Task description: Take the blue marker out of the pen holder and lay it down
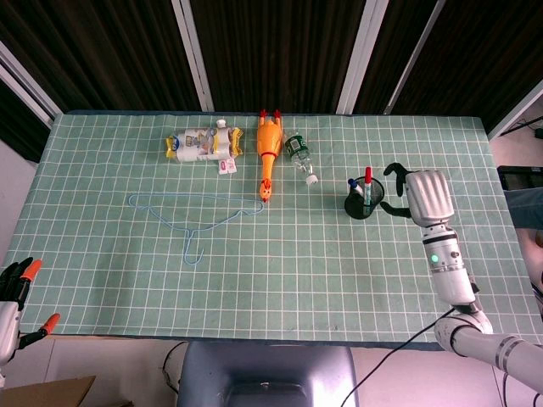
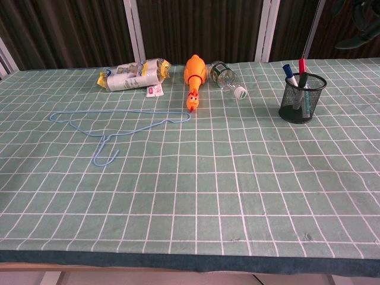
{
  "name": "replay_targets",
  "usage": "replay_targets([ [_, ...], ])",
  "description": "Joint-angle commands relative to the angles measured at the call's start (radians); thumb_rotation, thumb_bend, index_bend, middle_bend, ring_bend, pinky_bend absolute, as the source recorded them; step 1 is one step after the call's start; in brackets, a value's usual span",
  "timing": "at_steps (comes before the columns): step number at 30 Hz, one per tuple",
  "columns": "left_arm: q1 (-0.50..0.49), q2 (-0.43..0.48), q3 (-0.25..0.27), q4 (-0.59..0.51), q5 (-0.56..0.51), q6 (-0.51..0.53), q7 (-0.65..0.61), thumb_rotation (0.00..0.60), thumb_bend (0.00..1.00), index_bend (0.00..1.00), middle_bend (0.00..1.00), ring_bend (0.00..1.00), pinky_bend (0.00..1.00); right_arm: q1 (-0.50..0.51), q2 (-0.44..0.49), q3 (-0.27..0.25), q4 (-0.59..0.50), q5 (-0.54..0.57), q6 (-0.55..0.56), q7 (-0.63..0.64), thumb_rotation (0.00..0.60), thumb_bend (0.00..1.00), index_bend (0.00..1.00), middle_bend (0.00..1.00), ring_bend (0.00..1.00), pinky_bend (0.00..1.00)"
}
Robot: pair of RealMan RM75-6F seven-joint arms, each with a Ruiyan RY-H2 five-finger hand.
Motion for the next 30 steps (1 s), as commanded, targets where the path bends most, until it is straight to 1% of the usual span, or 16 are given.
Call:
replay_targets([
  [1,-0.001,0.001,0.000,-0.001,0.000,-0.002,-0.001,0.600,0.20,0.10,0.05,0.04,0.27,0.040,-0.030,0.028,0.036,0.071,-0.058,-0.006,0.600,0.30,0.59,0.93,1.00,1.00],
  [4,-0.001,0.002,-0.001,0.000,0.000,-0.005,-0.005,0.600,0.20,0.11,0.05,0.04,0.27,0.068,-0.043,0.042,0.061,0.130,-0.097,-0.020,0.600,0.30,0.60,0.98,1.00,1.00],
  [6,-0.003,0.003,-0.001,-0.001,-0.001,-0.009,-0.006,0.600,0.20,0.11,0.05,0.04,0.27,0.089,-0.054,0.052,0.078,0.174,-0.122,-0.037,0.600,0.32,0.60,1.00,1.00,1.00],
  [10,-0.006,0.005,-0.001,-0.002,0.000,-0.016,-0.007,0.600,0.20,0.11,0.05,0.04,0.27,0.131,-0.079,0.067,0.114,0.249,-0.163,-0.067,0.600,0.43,0.60,1.00,1.00,1.00],
  [11,-0.007,0.005,-0.001,-0.002,0.000,-0.017,-0.008,0.600,0.20,0.11,0.05,0.04,0.27,0.140,-0.085,0.069,0.123,0.265,-0.170,-0.073,0.600,0.44,0.60,1.00,1.00,1.00],
  [19,-0.009,0.009,-0.001,-0.002,-0.001,-0.025,-0.020,0.600,0.20,0.11,0.05,0.04,0.27,0.204,-0.132,0.077,0.164,0.416,-0.221,-0.146,0.600,0.45,0.59,1.00,1.00,1.00],
  [30,-0.006,0.016,-0.001,-0.001,-0.003,-0.025,-0.040,0.600,0.20,0.11,0.05,0.04,0.27,0.290,-0.174,0.061,0.169,0.613,-0.185,-0.362,0.600,0.45,0.59,1.00,1.00,1.00],
])
